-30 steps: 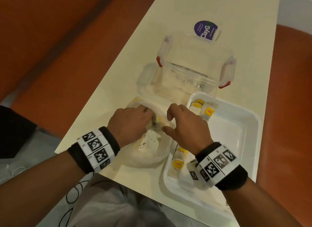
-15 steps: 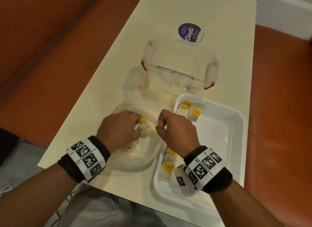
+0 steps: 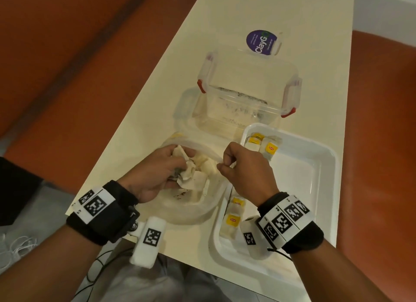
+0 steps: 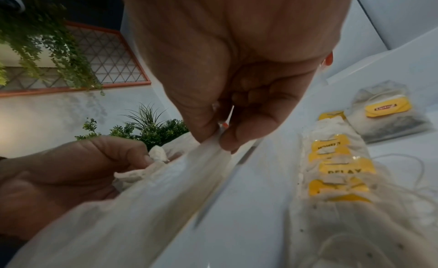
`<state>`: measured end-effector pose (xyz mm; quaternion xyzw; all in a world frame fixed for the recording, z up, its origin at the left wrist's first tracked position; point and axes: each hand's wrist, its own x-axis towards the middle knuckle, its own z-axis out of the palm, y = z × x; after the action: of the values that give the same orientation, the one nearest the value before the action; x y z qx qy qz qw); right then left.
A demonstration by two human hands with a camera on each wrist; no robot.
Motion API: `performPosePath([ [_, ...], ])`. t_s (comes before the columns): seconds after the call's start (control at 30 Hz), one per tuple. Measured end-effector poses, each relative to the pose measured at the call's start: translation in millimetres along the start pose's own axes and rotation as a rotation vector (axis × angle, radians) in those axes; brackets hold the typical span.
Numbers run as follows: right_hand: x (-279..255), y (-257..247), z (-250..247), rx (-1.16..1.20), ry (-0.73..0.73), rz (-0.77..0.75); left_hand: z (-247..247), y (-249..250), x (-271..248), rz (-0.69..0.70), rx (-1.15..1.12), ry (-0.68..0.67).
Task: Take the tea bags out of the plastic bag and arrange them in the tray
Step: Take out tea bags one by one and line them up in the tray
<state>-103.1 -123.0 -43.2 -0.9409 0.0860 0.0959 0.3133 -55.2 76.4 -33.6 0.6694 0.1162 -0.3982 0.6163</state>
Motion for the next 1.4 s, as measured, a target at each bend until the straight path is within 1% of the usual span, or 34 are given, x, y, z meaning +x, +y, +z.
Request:
performPosePath([
  [0.03, 0, 0, 0, 0.006, 0.001, 0.000, -1, -3, 0, 0.032, 0.040, 0.022],
  [0.13, -1, -1, 0, 0.003, -0.003, 0.006, -4, -9, 0, 0.254, 0.438, 0.122],
  [0.17, -1, -1, 0, -0.002, -0.005, 0.007, -5, -9, -1, 0.304, 0.522, 0.132],
  [0.27, -1, 1, 1, -0.010, -0.008, 0.012, -7, -7, -4, 0.372, 0.649, 0.162],
  [0.33, -2, 1, 1, -0.018, -0.010, 0.021, -8, -4, -6, 0.381, 0.654, 0.141],
  [0.4, -3, 2, 1, -0.016, -0.013, 0.026, -9, -1, -7, 0.371, 0.530, 0.109],
  [0.5, -3, 3, 2, 0.003, -0.007, 0.020, -10, 1, -11, 0.329, 0.264, 0.092],
  [0.63, -5, 5, 2, 0.028, -0.003, 0.027, -9, -6, -14, 0.195, -0.077, 0.109],
  [0.73, -5, 7, 1, 0.053, 0.012, 0.040, -4, -15, -17, 0.111, -0.429, 0.082],
  [0.8, -6, 7, 1, 0.053, 0.028, 0.045, 3, -18, -20, 0.104, -0.669, 0.049],
  [0.87, -12, 2, -2, 0.021, 0.059, 0.019, 14, -18, -25, 0.120, -0.822, 0.029],
  [0.9, -16, -3, -4, 0.022, 0.078, -0.012, 19, -17, -28, 0.128, -0.865, 0.022],
  [0.97, -28, -14, -10, 0.094, 0.094, -0.114, 29, -14, -32, 0.130, -0.917, 0.017],
  [1.03, -39, -25, -16, 0.180, 0.062, -0.234, 35, -14, -36, 0.114, -0.961, 0.010],
  [1.1, -45, -30, -22, 0.202, -0.003, -0.316, 37, -14, -39, 0.102, -0.985, -0.025],
  [1.17, -46, -29, -27, 0.201, -0.061, -0.355, 39, -14, -42, 0.102, -0.963, -0.052],
  [1.23, -47, -27, -31, 0.184, -0.090, -0.371, 42, -14, -46, 0.097, -0.938, -0.069],
  [1.3, -46, -26, -36, 0.169, -0.085, -0.365, 44, -14, -49, 0.080, -0.908, -0.095],
  [1.4, -45, -24, -40, 0.210, -0.068, -0.364, 48, -14, -51, 0.031, -0.847, -0.123],
])
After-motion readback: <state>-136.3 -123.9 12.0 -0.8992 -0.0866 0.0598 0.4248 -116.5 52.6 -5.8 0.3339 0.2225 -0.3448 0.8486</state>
